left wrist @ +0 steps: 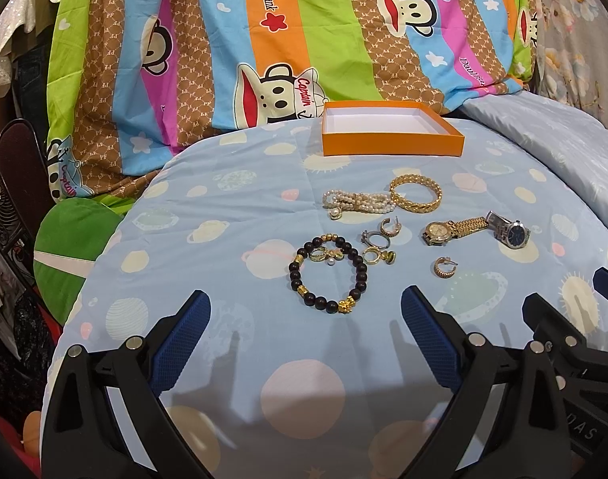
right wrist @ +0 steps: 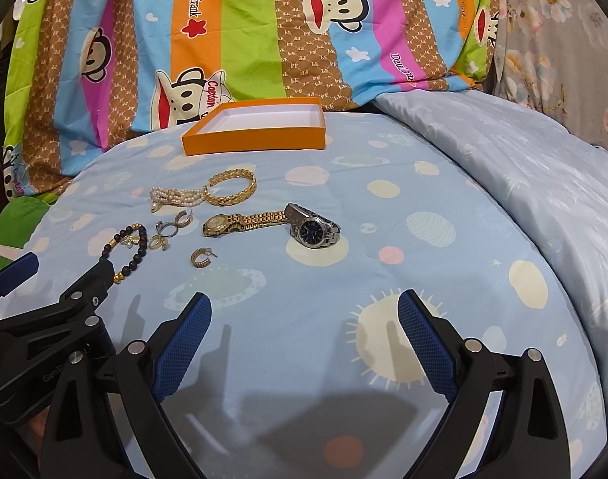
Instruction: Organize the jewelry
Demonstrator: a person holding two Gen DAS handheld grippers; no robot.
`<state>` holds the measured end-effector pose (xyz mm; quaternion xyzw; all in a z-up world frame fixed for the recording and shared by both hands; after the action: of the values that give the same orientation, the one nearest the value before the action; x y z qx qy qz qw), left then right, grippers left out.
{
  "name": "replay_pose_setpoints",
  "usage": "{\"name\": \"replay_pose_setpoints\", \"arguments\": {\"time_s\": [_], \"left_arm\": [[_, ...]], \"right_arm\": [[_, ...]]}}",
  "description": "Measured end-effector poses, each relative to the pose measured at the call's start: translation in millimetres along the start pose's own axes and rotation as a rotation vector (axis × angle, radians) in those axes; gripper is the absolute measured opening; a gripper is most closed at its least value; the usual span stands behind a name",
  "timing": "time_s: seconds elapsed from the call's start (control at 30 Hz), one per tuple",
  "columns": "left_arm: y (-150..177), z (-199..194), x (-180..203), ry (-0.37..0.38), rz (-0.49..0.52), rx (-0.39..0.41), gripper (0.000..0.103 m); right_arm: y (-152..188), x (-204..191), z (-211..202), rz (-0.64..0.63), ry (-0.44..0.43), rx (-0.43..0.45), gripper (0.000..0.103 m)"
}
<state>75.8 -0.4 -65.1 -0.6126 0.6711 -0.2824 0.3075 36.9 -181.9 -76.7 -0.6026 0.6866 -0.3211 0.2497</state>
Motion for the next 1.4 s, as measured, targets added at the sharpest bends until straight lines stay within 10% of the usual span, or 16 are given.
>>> {"name": "replay_pose_setpoints", "arguments": {"time_s": [1.4], "left_arm": [[-0.2, -0.3, -0.1, 0.000, -0.001, 0.003, 0.094]], "right_arm": [[1.1, -0.5, 0.1, 0.005, -0.005, -0.003, 0.093]]}}
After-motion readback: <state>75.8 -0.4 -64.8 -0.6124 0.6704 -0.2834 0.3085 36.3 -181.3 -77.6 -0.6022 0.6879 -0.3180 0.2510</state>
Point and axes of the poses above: each gripper's, at about its wrist camera, not at the fingertips, and z roughly the way its jaws point, x to its right, y to its underside, the point moved 10 cm from there along z, roughly the way its jaws point, and after that the axes turned 4 degrees about -z, right-handed, at the moved point
